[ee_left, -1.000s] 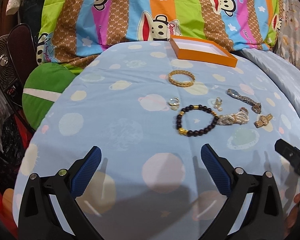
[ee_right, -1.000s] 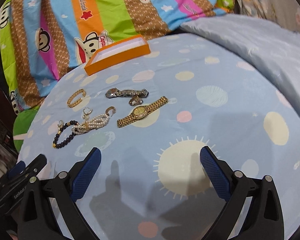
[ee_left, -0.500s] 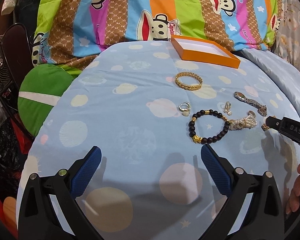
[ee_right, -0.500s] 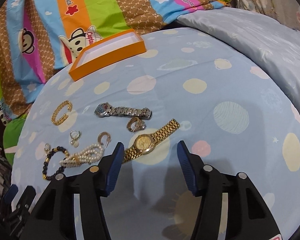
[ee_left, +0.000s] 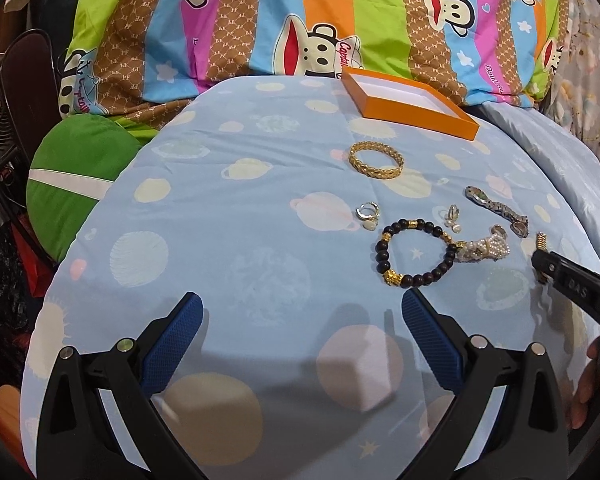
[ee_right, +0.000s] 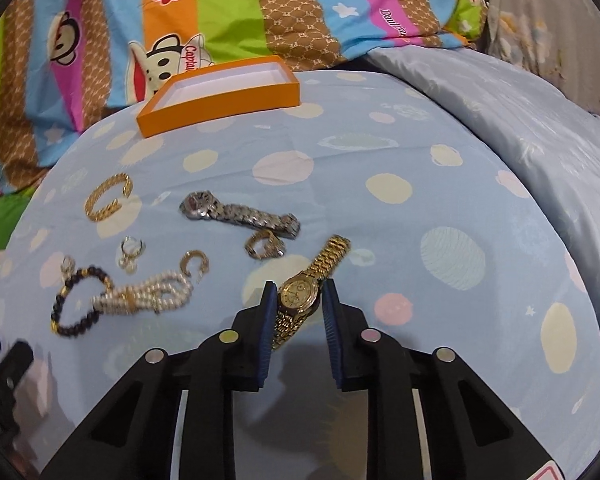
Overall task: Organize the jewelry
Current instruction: 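Grasp the gold watch with the right tool, then carry the gold watch toward the orange box with the right tool while the left tool grasps the pearl bracelet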
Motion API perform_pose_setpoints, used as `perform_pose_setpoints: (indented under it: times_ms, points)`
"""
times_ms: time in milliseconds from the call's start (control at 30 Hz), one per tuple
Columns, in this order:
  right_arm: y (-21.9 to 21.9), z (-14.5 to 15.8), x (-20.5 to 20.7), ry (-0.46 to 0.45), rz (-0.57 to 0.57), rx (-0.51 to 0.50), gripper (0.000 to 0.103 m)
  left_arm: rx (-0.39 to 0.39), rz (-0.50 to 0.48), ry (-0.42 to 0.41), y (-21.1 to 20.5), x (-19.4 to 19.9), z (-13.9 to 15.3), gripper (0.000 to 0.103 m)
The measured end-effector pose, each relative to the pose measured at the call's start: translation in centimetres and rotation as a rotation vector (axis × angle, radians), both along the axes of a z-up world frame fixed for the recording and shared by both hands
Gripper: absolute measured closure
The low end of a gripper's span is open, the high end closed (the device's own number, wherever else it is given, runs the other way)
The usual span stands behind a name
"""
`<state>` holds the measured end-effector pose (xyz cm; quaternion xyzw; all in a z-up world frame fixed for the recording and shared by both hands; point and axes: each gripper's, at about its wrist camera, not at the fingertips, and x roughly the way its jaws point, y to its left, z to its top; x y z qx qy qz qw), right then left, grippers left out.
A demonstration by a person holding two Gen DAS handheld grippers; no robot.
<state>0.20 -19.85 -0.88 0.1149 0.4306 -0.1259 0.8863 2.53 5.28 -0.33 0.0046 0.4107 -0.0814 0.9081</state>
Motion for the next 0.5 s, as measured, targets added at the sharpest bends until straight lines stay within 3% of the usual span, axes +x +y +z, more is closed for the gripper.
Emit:
perform_pose_setpoints:
  times_ms: [167,267,500]
  points:
    - [-0.8,0.0,-0.4,-0.004,-0.006,0.054,0.080,0.026,-0.036,-0.032,-1.1,-0.5,0.6,0.006]
    - [0.0,-0.2,0.1,-0.008,-0.007,0.009,0.077,0.012,-0.086,-0.049,-2.6,-1.1,1.7,0.006]
    - [-0.6,0.0,-0.4,0.002,0.007,-0.011,0.082,0.029,-0.228,-0.077,-7.1,-1.0,3.4,0.006]
